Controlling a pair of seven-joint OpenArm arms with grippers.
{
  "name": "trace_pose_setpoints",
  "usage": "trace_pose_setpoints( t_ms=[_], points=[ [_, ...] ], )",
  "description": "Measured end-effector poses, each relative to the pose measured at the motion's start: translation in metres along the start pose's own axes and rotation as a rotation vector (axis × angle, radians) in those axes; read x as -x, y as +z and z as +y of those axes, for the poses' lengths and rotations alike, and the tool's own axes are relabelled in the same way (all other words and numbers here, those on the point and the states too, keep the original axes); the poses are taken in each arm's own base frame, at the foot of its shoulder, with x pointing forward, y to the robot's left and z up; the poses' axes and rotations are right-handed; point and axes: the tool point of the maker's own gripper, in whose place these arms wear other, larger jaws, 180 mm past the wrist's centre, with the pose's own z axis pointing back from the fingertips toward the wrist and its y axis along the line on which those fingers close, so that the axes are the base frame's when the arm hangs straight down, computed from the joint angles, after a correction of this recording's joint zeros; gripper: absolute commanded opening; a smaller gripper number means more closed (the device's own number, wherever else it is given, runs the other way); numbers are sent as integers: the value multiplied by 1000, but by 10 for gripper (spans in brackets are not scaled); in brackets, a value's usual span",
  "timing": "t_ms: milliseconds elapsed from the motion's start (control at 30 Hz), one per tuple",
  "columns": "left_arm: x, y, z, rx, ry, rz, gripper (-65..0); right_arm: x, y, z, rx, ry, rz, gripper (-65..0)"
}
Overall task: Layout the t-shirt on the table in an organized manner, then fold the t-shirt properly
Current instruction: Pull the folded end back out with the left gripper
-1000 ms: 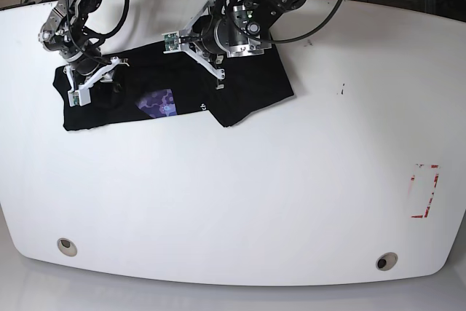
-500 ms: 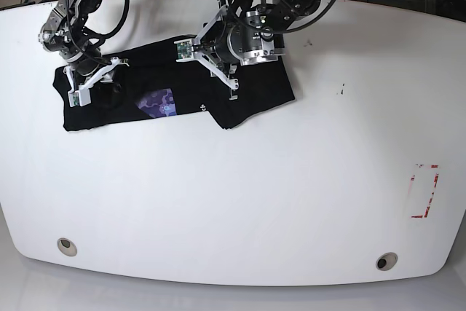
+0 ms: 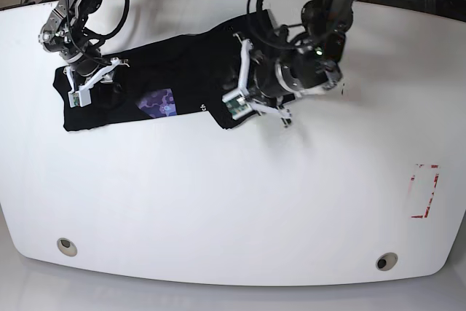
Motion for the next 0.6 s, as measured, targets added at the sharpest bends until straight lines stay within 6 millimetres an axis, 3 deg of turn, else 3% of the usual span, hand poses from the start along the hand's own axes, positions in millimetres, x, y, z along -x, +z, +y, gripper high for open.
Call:
trace_pose_setpoints(
  t_ms=[400,600],
  points=[
    [24,24,34,-48,150,-22,-485,0,0,0,0,0,0,-404],
    [39,18,44,-49,204,6,-483,0,0,0,0,0,0,-404]
  ],
)
